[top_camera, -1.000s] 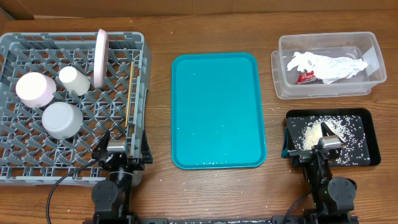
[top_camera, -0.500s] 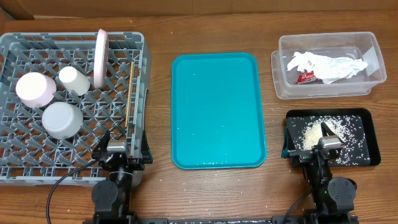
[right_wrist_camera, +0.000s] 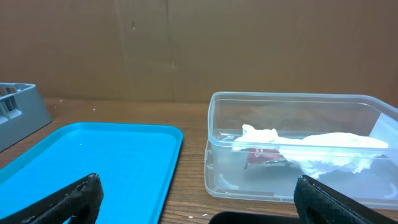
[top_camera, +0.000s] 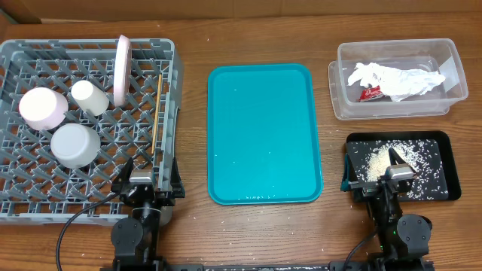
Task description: Sort waste into correct bins and load items into the dishwasher
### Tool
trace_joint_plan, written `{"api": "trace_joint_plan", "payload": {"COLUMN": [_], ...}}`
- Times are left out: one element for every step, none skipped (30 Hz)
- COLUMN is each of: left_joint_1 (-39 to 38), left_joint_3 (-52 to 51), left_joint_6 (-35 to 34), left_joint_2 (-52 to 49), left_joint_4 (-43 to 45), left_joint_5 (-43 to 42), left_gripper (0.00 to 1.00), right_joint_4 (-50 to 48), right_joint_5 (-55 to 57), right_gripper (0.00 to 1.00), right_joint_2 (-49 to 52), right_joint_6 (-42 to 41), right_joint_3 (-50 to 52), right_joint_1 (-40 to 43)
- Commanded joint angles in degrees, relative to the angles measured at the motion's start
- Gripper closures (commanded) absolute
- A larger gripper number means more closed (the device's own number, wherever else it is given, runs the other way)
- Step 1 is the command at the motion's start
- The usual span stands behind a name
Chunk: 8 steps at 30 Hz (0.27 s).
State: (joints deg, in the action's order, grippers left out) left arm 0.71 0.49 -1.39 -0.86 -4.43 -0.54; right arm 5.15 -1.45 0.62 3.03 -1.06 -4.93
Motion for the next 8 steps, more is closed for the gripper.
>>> {"api": "trace_joint_plan", "payload": {"left_joint_1": [-0.26,-0.26,-0.26,-0.26,-0.26,-0.26,-0.26,-0.26], "left_joint_3": [-0.22,-0.22,-0.22,-0.22,-0.22,-0.22,-0.22,-0.22], "left_joint_6": [0.09,0.09,0.09,0.09,0.09,0.09,0.09,0.09], "left_joint_2": [0.61,0.61,0.61,0.61,0.61,0.61,0.61,0.61], "left_joint_4": [-0.02,-0.02,-0.02,-0.02,-0.02,-0.02,-0.02,-0.02], "left_joint_5": [0.70,0.72,0.72,0.72,0.72,0.72,0.72,0.72], "left_gripper": [0.00,0.00,0.00,0.00,0.00,0.00,0.00,0.00], "right_joint_4": [-0.31,-0.31,-0.31,-0.31,-0.31,-0.31,-0.31,-0.31], "right_joint_5": [0.35,0.35,0.35,0.35,0.35,0.35,0.35,0.35], "right_gripper": [0.00,0.00,0.00,0.00,0.00,0.00,0.00,0.00], "right_joint_2": [-0.46,-0.46,-0.46,-0.46,-0.46,-0.46,-0.46,-0.46], "right_joint_6": [0.00,0.00,0.00,0.00,0.00,0.00,0.02,0.00], "right_joint_3": [0.59,0.59,0.59,0.59,0.59,0.59,0.59,0.59], "right_joint_1": [-0.31,-0.31,-0.31,-0.31,-0.31,-0.31,-0.31,-0.31]}}
